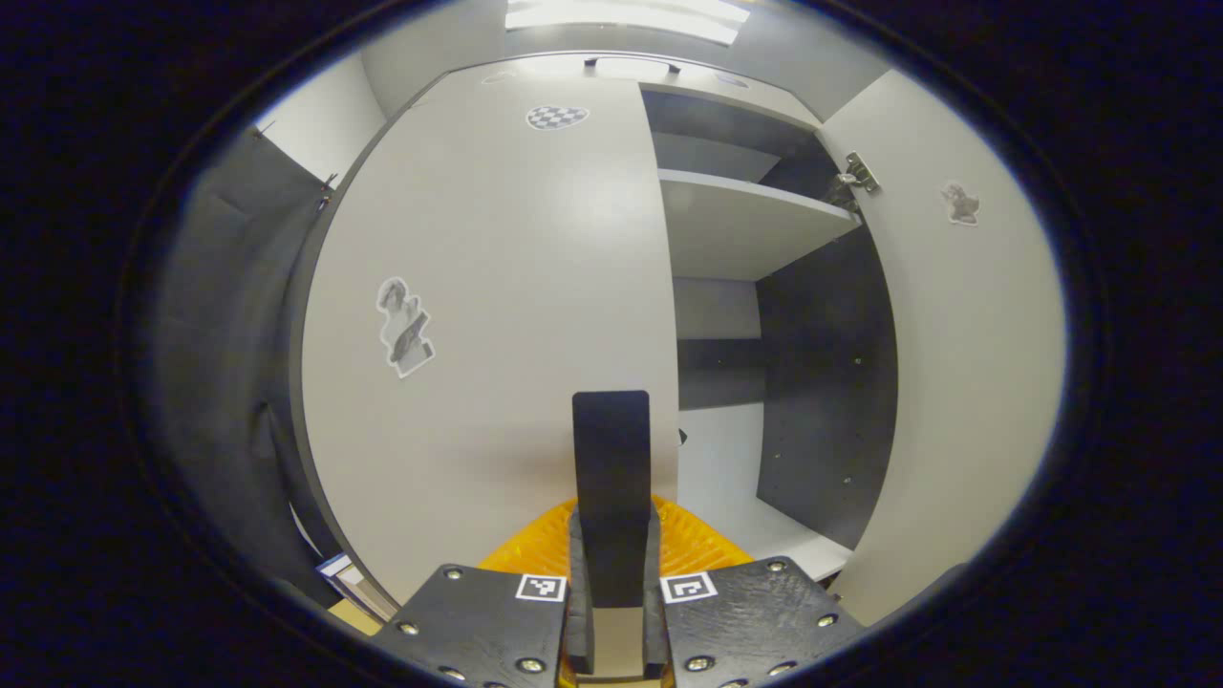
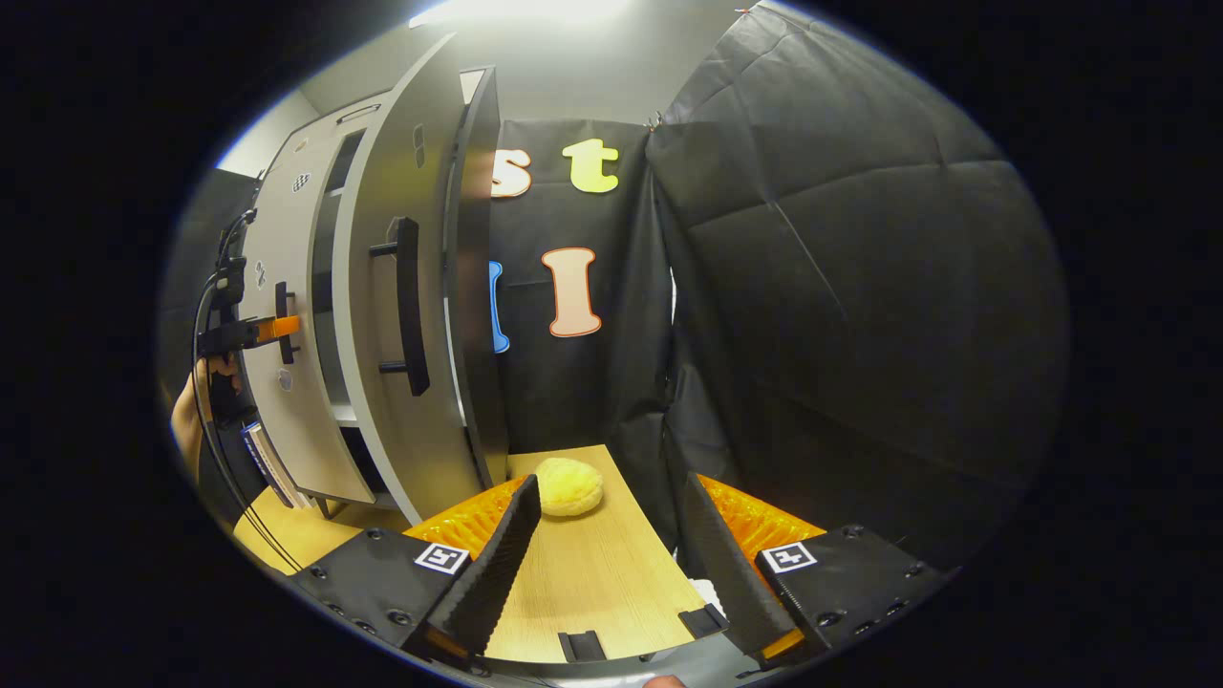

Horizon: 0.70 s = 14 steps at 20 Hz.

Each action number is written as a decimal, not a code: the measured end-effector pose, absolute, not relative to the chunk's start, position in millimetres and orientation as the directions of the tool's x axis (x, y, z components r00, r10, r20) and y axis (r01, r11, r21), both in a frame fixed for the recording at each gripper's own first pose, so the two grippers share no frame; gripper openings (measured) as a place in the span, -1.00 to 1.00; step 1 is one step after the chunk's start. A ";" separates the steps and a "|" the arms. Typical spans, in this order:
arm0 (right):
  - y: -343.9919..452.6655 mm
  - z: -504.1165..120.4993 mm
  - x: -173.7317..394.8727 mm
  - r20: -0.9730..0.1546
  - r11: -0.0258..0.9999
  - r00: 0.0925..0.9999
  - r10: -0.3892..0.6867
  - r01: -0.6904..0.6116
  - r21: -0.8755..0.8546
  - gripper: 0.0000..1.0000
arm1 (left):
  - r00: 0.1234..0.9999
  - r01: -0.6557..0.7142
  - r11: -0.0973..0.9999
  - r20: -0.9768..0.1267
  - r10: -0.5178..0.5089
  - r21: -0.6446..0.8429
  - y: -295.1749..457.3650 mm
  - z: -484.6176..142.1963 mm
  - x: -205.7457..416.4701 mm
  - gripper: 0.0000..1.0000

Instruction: Open the right door of the double-door shoe cabinet with the right hand, and open the left door with the left hand.

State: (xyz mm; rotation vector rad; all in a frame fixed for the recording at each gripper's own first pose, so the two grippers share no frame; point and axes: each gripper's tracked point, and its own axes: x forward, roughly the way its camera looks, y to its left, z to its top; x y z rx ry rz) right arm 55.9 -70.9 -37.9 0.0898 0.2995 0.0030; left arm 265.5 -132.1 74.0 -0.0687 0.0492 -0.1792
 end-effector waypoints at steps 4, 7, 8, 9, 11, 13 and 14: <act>-64.6 -32.3 50.7 -0.280 0.996 0.960 0.028 -0.002 0.090 0.86 | 0.975 0.211 0.975 -0.049 -0.215 -0.074 -126.0 81.3 243.9 -0.72; -59.1 -27.5 48.3 -0.269 0.995 0.962 0.049 -0.023 0.098 0.86 | 0.970 0.233 0.970 -0.055 -0.237 -0.070 -116.6 80.0 223.7 -0.73; -55.3 -27.6 46.7 -0.265 0.995 0.962 0.057 -0.033 0.097 0.86 | 0.969 0.236 0.969 -0.058 -0.240 -0.069 -113.8 79.5 216.9 -0.73; -51.2 -26.6 44.5 -0.264 0.995 0.962 0.066 -0.042 0.093 0.86 | 0.969 0.238 0.969 -0.058 -0.242 -0.067 -110.4 78.8 208.9 -0.73; -39.7 -21.5 49.1 -0.257 0.995 0.963 0.081 -0.062 0.081 0.91 | 0.967 0.242 0.968 -0.057 -0.246 -0.071 -102.7 79.4 196.7 -0.70; -30.3 -17.7 51.8 -0.252 0.994 0.963 0.099 -0.082 0.076 0.86 | 0.966 0.246 0.967 -0.058 -0.250 -0.072 -96.1 81.1 185.1 -0.70; -25.9 -16.4 52.5 -0.248 0.993 0.963 0.108 -0.092 0.077 0.91 | 0.967 0.246 0.967 -0.057 -0.250 -0.074 -91.8 82.8 179.2 -0.73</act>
